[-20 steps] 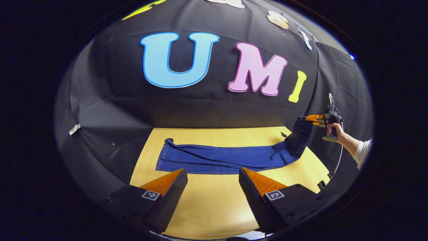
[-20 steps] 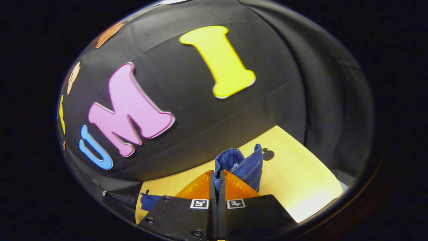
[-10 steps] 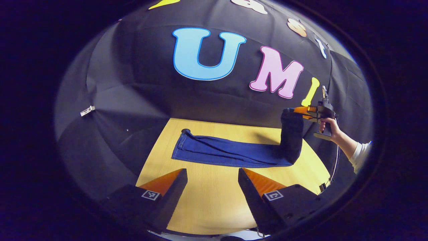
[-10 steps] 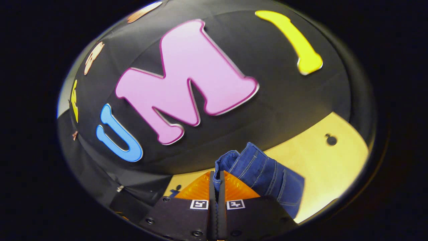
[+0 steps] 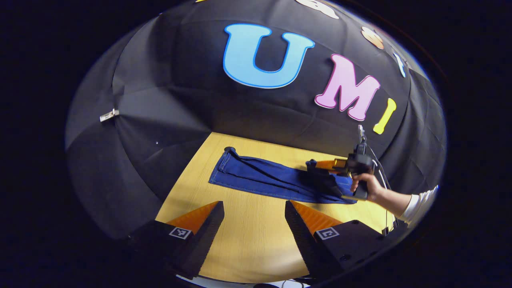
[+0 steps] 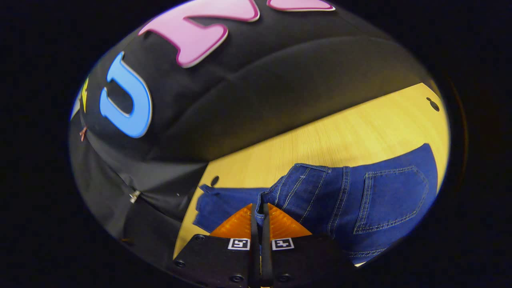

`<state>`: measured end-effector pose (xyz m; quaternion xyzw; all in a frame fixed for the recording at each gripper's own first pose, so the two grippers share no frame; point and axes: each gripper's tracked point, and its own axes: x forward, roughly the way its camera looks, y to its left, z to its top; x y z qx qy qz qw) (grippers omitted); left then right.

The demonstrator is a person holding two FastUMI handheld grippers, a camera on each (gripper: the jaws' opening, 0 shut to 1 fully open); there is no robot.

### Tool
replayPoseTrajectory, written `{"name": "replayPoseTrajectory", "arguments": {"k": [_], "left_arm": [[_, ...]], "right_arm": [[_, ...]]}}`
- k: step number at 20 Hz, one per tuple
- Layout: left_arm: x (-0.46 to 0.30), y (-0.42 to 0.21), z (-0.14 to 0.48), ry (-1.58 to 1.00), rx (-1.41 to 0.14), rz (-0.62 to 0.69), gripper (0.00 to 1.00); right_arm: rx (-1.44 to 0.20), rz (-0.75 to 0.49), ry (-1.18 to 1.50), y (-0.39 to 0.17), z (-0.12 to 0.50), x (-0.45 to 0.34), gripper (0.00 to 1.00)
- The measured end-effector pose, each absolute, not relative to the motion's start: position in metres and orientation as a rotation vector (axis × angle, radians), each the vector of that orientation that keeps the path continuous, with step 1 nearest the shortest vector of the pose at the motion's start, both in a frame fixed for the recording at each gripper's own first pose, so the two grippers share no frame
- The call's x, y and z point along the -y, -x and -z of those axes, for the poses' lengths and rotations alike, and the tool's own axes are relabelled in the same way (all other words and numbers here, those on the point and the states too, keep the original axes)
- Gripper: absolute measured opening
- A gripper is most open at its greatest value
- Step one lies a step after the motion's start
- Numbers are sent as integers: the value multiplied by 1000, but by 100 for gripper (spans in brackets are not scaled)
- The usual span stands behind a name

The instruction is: Grasp the waist and the cuffs of the jeans and fold them to make the two legs overlap; first hold the waist and fold one-third of the jeans toward the cuffs, then hold the cuffs and fold the remaining one-third in the same direction to finish folding.

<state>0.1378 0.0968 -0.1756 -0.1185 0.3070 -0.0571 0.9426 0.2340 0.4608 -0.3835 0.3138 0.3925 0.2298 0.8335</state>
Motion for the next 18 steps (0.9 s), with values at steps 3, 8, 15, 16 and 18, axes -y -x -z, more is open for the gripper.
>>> {"name": "replayPoseTrajectory", "arguments": {"k": [3, 8, 15, 16, 18], "left_arm": [[-90, -158, 194, 332, -646, 107, 97], [-88, -184, 219, 416, -694, 97, 97], [-95, -239, 286, 737, -865, 97, 97], [-101, -253, 294, 820, -855, 70, 97], [-111, -276, 305, 959, -831, 29, 97]], "right_arm": [[-895, -575, -713, -207, 393, -482, 34], [-695, -583, -579, -224, 350, -455, 96], [-385, -591, -362, -230, 232, -351, 97], [-367, -586, -345, -226, 223, -339, 97], [-315, -581, -315, -215, 203, -311, 96]]}}
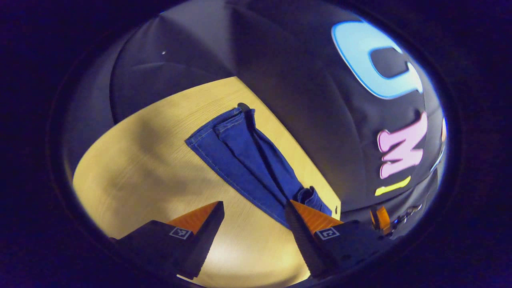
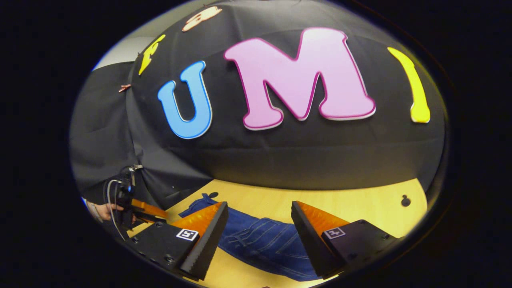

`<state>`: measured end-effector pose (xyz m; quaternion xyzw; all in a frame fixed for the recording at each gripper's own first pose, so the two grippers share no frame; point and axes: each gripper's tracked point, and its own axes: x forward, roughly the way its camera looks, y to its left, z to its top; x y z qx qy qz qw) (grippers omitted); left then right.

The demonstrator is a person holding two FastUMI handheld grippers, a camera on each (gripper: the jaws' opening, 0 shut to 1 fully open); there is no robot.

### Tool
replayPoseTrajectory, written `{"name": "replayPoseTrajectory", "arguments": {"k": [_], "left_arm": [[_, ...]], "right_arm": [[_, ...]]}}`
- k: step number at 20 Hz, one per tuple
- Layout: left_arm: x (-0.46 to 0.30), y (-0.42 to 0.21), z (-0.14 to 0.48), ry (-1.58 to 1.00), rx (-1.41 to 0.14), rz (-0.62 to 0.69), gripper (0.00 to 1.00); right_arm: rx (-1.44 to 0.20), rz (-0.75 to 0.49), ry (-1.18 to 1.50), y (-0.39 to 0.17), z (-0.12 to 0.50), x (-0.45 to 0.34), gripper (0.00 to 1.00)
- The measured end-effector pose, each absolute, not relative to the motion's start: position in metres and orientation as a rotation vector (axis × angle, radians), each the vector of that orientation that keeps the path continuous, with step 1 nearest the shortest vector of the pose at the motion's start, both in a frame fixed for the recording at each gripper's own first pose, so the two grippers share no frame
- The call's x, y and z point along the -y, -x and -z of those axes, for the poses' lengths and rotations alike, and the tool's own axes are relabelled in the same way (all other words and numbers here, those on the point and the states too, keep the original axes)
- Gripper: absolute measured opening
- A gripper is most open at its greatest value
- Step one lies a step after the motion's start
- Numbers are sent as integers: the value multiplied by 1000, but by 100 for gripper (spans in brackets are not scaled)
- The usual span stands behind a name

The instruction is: Grasp the waist and the cuffs of the jeans and fold them to make the two legs overlap; first hold the waist and fold one-third of the jeans toward the cuffs, then hold the cuffs and fold the remaining one-third in the same direction to finish folding.

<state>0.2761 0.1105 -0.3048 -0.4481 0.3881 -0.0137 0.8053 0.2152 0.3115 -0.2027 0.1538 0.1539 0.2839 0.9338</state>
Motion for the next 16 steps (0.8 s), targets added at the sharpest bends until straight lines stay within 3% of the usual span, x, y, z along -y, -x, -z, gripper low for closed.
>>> {"name": "replayPoseTrajectory", "arguments": {"k": [5, 6, 8, 13, 16], "left_arm": [[-150, -312, 356, 1039, -820, -138, 97], [-155, -316, 359, 1050, -815, -160, 92], [-161, -321, 362, 1100, -795, -173, 97], [-189, -352, 357, 1305, -575, -205, 97], [-198, -360, 358, 1364, -475, -231, 91]], "right_arm": [[-254, -559, -232, -213, 195, -265, 96], [-284, -551, -219, -217, 206, -259, 96], [-324, -551, -242, -222, 215, -256, 97], [-329, -535, -263, -231, 218, -256, 96], [-330, -538, -241, -227, 218, -254, 97]]}}
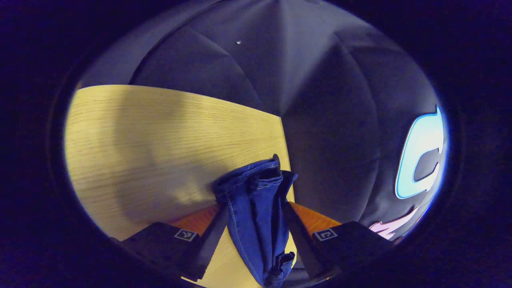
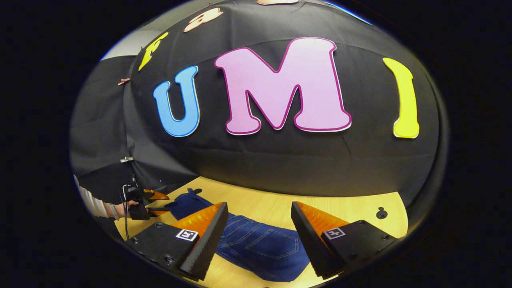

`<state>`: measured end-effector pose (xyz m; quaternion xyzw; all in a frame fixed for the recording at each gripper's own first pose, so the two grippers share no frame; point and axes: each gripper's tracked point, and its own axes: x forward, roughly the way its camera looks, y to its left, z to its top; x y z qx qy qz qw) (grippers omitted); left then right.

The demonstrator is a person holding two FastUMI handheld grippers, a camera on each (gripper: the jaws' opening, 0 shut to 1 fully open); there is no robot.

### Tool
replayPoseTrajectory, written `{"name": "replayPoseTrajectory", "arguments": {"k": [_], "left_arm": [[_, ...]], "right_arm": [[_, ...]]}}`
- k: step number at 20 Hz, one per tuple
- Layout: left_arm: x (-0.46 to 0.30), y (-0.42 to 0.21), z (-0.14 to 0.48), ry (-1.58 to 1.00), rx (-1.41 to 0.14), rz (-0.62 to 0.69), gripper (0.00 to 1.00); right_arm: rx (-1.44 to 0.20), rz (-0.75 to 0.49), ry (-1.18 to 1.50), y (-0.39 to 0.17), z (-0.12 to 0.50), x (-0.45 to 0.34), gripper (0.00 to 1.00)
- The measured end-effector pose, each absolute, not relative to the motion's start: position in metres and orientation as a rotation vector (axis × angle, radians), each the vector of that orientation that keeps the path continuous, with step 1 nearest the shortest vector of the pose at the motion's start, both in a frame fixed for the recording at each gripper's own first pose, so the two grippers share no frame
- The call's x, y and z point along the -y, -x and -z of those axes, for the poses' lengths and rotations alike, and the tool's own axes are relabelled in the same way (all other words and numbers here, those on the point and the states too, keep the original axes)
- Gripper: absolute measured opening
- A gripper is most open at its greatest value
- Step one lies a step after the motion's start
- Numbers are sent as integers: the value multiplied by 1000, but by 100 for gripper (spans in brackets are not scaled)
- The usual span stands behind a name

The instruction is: Grasp the waist and the cuffs of the jeans and fold them to make the two legs overlap; first hold the waist and fold one-third of the jeans toward the cuffs, then hold the cuffs and fold the remaining one-third in the same direction to finish folding.

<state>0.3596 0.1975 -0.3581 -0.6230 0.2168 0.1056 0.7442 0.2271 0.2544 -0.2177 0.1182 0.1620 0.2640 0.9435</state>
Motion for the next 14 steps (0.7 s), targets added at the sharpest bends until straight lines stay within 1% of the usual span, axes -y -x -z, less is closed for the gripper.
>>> {"name": "replayPoseTrajectory", "arguments": {"k": [2, 5, 6, 7, 8, 10, 12, 13, 14], "left_arm": [[-200, -357, 356, 1298, -477, -242, 91], [-190, -363, 357, 1105, -538, -241, 91], [-183, -368, 354, 1054, -549, -232, 94], [-179, -373, 353, 1019, -560, -226, 94], [-174, -382, 353, 1013, -553, -219, 95], [-171, -399, 351, 1106, -496, -223, 95], [-177, -401, 355, 1183, -437, -230, 94], [-182, -393, 358, 1180, -436, -233, 92], [-189, -386, 368, 1136, -469, -263, 83]], "right_arm": [[-329, -538, -218, -224, 218, -255, 97], [-339, -539, -184, -221, 222, -258, 97], [-341, -545, -171, -218, 223, -259, 97], [-340, -552, -158, -215, 223, -260, 97], [-338, -560, -141, -211, 223, -259, 97], [-334, -562, -108, -205, 224, -255, 97], [-336, -564, -102, -200, 222, -251, 97], [-329, -562, -94, -200, 219, -249, 97], [-325, -564, -85, -198, 218, -247, 96]]}}
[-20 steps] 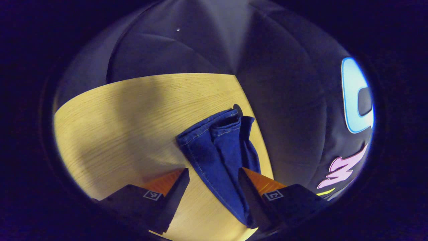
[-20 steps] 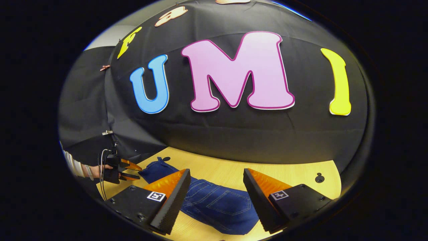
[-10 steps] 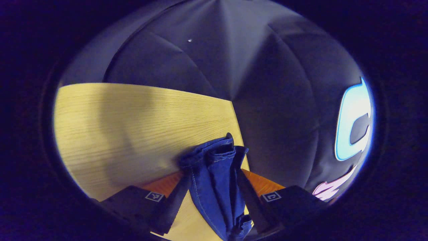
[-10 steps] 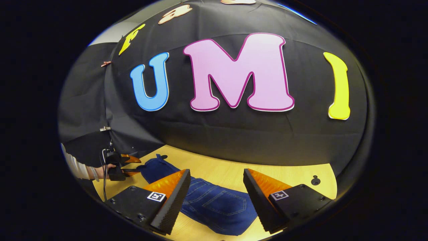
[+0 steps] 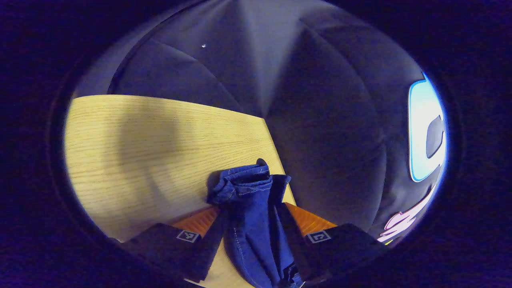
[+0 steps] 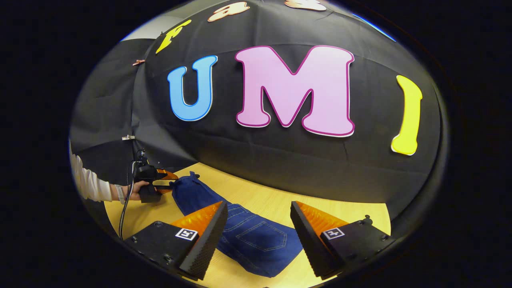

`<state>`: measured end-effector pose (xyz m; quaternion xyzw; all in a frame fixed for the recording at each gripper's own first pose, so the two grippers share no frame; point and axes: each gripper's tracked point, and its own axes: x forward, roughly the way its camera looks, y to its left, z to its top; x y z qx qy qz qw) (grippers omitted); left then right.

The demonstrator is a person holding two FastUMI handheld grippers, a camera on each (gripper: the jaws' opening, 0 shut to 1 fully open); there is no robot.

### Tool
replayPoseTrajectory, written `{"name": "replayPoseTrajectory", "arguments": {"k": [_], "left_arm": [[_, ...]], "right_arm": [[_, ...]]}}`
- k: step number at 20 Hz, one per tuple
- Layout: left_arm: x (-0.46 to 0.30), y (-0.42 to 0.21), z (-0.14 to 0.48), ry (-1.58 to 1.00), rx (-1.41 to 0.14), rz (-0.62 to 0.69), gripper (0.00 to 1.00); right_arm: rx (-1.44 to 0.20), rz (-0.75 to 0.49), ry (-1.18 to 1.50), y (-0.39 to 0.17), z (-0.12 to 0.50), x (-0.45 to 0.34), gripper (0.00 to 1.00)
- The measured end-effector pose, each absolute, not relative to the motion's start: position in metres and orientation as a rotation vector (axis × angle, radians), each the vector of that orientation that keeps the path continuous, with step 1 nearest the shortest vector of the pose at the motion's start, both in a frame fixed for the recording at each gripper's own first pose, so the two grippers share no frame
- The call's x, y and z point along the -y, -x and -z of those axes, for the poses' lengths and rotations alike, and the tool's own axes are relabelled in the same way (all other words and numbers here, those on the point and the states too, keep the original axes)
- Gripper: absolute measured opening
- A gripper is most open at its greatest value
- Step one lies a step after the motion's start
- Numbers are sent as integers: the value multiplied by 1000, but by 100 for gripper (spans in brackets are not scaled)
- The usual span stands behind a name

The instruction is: Grasp the waist and the cuffs of the jeans and fold them to make the two legs overlap; first hold the waist and fold one-third of the jeans toward the cuffs, then hold the cuffs and fold the remaining one-third in the same direction to finish folding.

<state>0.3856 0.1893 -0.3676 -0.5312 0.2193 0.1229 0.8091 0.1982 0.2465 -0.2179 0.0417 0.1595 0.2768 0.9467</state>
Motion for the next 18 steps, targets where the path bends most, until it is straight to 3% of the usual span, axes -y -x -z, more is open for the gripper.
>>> {"name": "replayPoseTrajectory", "arguments": {"k": [1, 3, 4, 6, 13, 18], "left_arm": [[-196, -381, 376, 1076, -512, -295, 74], [-197, -379, 379, 1037, -524, -302, 24], [-194, -383, 381, 1033, -531, -294, 14], [-195, -378, 377, 1009, -540, -305, 6], [-185, -379, 318, 902, -484, -195, 6], [-149, -378, 240, 851, -416, -4, 5]], "right_arm": [[-323, -564, -72, -197, 219, -244, 96], [-335, -572, -54, -192, 223, -241, 96], [-344, -574, -44, -190, 226, -240, 96], [-356, -580, -30, -185, 232, -239, 96], [-341, -587, -17, -181, 229, -237, 97], [-335, -574, -23, -177, 227, -227, 97]]}}
